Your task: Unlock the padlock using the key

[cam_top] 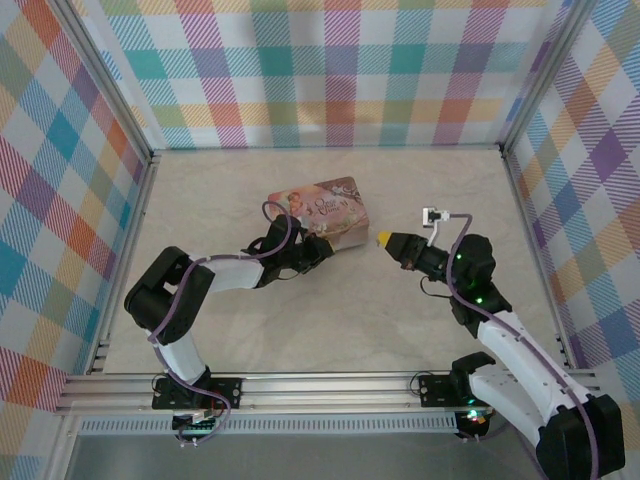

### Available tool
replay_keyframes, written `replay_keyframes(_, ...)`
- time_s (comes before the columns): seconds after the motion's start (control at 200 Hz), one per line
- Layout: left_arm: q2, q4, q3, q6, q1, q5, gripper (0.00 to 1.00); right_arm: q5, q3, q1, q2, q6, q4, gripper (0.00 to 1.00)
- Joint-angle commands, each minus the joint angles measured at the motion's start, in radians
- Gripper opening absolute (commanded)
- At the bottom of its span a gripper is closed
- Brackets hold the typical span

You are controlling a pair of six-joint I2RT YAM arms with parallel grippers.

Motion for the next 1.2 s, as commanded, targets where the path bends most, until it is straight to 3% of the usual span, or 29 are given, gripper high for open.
replay_keyframes(0.0, -0.055, 0.019, 0.040, -0.030, -0.015, 0.034, 0.07, 0.038, -0.045, -0.007, 0.027, 0.110, 0.137, 0.00)
replay_keyframes(0.38, -0.085, 0.019, 0.034, -0.044, -0.015, 0.036, 0.07, 0.181, -0.171, -0.040, 0.107, 0.266, 0.254, 0.00)
replay_keyframes(0.755, -0.081, 0.043, 0.040, -0.063, -0.015, 0.043, 0.08, 0.145, -0.216, -0.035, 0.323, 0.330, 0.456, 0.00)
replay_keyframes(1.195, -0.063, 0.107, 0.025, -0.090, -0.016, 0.046, 0.08, 0.134, -0.218, 0.060, 0.608, 0.439, 0.769, 0.00)
